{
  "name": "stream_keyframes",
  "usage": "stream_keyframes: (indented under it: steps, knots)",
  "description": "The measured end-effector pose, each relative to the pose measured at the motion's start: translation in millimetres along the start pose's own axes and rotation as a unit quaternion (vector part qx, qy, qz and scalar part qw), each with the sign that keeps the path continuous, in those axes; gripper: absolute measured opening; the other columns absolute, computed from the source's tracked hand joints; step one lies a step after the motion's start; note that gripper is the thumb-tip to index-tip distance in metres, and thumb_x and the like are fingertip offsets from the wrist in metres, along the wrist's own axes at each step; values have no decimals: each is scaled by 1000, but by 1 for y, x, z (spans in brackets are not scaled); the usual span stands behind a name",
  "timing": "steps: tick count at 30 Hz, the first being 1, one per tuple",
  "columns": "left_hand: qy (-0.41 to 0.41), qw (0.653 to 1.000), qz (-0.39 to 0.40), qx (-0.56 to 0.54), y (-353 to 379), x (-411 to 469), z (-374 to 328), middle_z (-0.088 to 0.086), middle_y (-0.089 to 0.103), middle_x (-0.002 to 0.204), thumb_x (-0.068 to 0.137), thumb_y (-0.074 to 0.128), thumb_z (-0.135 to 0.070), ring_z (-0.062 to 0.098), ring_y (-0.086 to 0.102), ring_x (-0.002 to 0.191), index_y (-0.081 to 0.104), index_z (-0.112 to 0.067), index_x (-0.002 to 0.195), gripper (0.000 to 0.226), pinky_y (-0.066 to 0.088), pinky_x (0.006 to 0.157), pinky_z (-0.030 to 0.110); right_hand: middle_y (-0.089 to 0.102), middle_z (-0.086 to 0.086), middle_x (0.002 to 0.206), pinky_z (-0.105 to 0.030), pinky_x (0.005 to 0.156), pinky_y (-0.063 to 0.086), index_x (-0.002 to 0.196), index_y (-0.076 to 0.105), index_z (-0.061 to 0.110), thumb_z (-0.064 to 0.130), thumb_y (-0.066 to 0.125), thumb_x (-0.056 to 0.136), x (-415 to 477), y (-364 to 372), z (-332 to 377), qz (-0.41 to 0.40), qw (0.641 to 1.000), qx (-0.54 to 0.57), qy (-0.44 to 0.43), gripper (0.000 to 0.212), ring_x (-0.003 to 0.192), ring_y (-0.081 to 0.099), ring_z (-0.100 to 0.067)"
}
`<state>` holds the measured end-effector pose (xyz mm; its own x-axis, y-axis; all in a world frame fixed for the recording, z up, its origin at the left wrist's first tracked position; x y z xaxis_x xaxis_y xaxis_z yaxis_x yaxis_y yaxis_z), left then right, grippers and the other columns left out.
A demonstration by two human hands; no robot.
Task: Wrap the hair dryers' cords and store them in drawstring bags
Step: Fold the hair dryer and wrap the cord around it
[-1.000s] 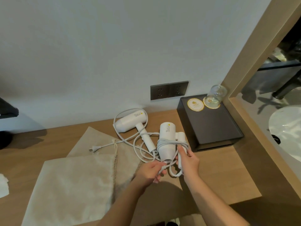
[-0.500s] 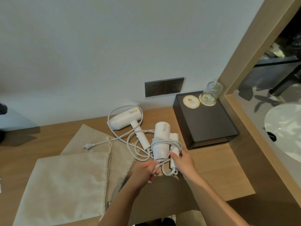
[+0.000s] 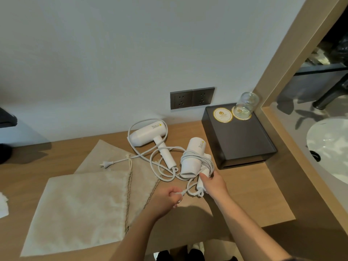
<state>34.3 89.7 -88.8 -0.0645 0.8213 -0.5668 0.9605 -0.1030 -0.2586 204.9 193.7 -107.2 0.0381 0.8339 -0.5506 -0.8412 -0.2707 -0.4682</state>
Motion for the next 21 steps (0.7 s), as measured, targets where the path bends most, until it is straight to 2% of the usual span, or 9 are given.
stream_keyframes:
  steps: [4,7,13,17,19,21]
  knots:
    - [32,999,15,19,3,0,2,-5,62,64,81,56,-35,5,56,61,69,-24,96,23,45,64,22,62,-1,120,-44,90,55,149,32,29,26,62,91,-5,0,1,10,1000,-9,-8,65,104,63,-23]
    - [35,999,17,8,5,1,-1,-3,63,62,76,56,-38,5,56,58,69,-20,95,30,47,63,22,59,-4,131,-47,95,53,153,22,28,27,62,88,-5,3,-3,18,999,-26,-13,76,112,61,-26]
    - [30,999,20,-1,5,0,-3,-4,60,62,75,58,-40,6,56,57,67,-16,96,33,47,62,23,55,-6,137,-47,98,51,153,23,29,24,62,88,-11,2,-2,12,1000,-27,-10,76,116,58,-26]
    - [14,1000,-9,4,-7,-5,2,-9,56,68,79,58,-33,10,57,70,66,-15,105,32,47,67,18,34,-7,149,-45,105,45,154,22,27,25,59,91,-22,-5,7,-37,994,-93,-37,73,132,43,-29]
    - [7,999,-43,27,-19,-8,9,-9,61,79,76,56,-33,11,61,81,65,-20,107,35,49,74,20,32,-6,149,-43,108,41,153,23,26,24,58,92,-28,-5,18,-54,987,-129,-82,71,135,37,-26]
    - [-5,996,-75,53,-31,-9,14,-6,66,90,82,57,-28,12,62,88,64,-23,104,24,48,77,21,29,-4,151,-40,110,39,153,23,23,25,58,93,-36,-2,33,-67,975,-167,-126,69,137,31,-24]
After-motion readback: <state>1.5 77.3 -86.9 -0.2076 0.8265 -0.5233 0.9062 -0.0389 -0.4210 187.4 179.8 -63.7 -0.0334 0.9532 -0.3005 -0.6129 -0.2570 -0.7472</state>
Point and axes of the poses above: each hand's wrist, its own x-axis towards the middle knuckle, its own y-axis out of the palm, z = x × y, the point moved 3 cm from there along x, towards the middle knuckle
